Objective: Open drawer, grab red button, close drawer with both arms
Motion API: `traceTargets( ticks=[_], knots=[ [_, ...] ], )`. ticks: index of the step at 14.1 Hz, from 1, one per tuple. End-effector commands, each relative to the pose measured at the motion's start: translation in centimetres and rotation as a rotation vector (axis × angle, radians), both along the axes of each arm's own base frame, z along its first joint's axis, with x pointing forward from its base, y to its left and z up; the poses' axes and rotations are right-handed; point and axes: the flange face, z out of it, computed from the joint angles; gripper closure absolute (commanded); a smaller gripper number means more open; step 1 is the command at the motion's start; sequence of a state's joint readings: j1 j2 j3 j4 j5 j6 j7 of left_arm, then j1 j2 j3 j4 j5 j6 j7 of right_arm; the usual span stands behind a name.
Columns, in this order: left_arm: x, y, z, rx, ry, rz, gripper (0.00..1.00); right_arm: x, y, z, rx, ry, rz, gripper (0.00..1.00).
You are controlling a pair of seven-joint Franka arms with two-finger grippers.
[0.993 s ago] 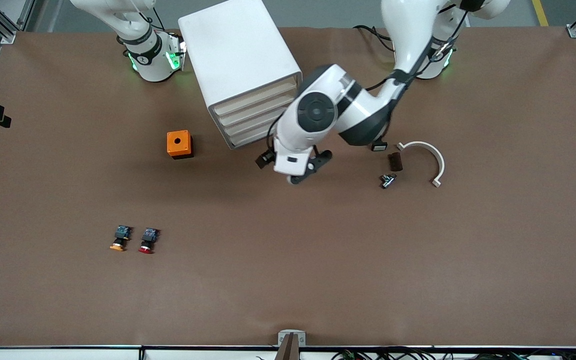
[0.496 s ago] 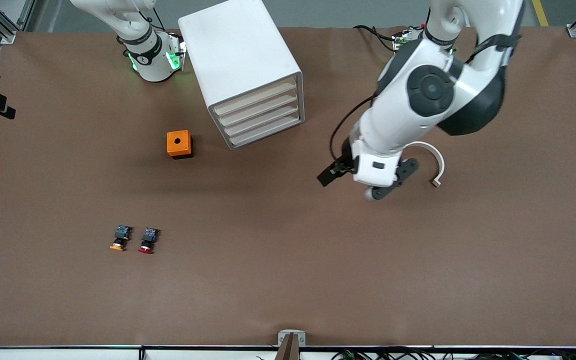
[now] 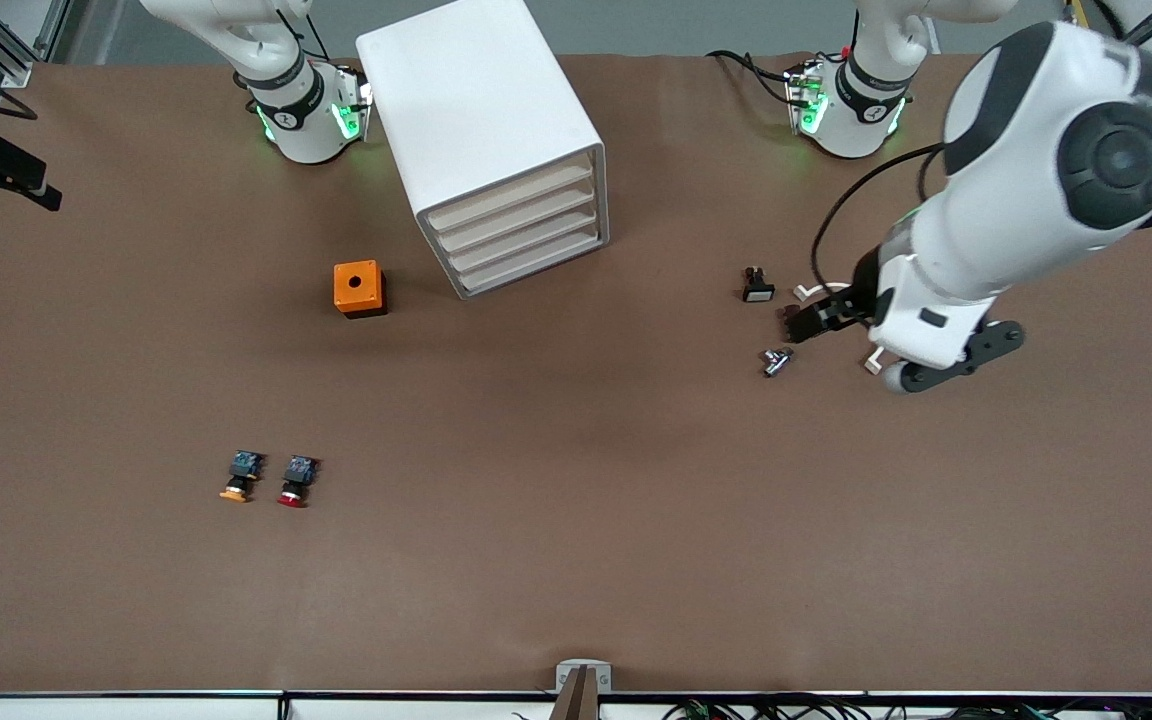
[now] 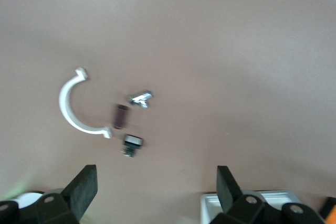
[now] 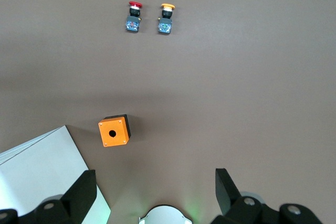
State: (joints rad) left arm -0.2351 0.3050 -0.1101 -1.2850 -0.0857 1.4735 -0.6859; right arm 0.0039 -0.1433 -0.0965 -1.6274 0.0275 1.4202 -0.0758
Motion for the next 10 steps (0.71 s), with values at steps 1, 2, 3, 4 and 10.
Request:
traceTargets(
  ticks=[1,2,3,4,10],
  knots=[
    [-0.7,4.6,2.0,0.014,-0.003,-0.091,0.0,-1.2,0.3,0.7,-0.003,-0.027,-0.012,0.0],
    [-0.7,6.2,2.3,0.011,0.002,-0.119,0.0,-1.2,0.5,0.6,-0.005,-0.029,-0.006,0.0],
    [-0.8,7.6,2.6,0.006,0.004,-0.143,0.0,-1.1,0.8,0.6,-0.014,-0.028,0.0,0.0],
    [-0.7,8.3,2.7,0.015,0.004,-0.158,0.0,-1.1,0.7,0.6,-0.019,-0.029,-0.001,0.0],
    [-1.7,12.9,2.2,0.07,0.012,-0.231,0.0,-0.9,1.5,0.4,-0.033,-0.028,-0.061,0.0]
  ],
)
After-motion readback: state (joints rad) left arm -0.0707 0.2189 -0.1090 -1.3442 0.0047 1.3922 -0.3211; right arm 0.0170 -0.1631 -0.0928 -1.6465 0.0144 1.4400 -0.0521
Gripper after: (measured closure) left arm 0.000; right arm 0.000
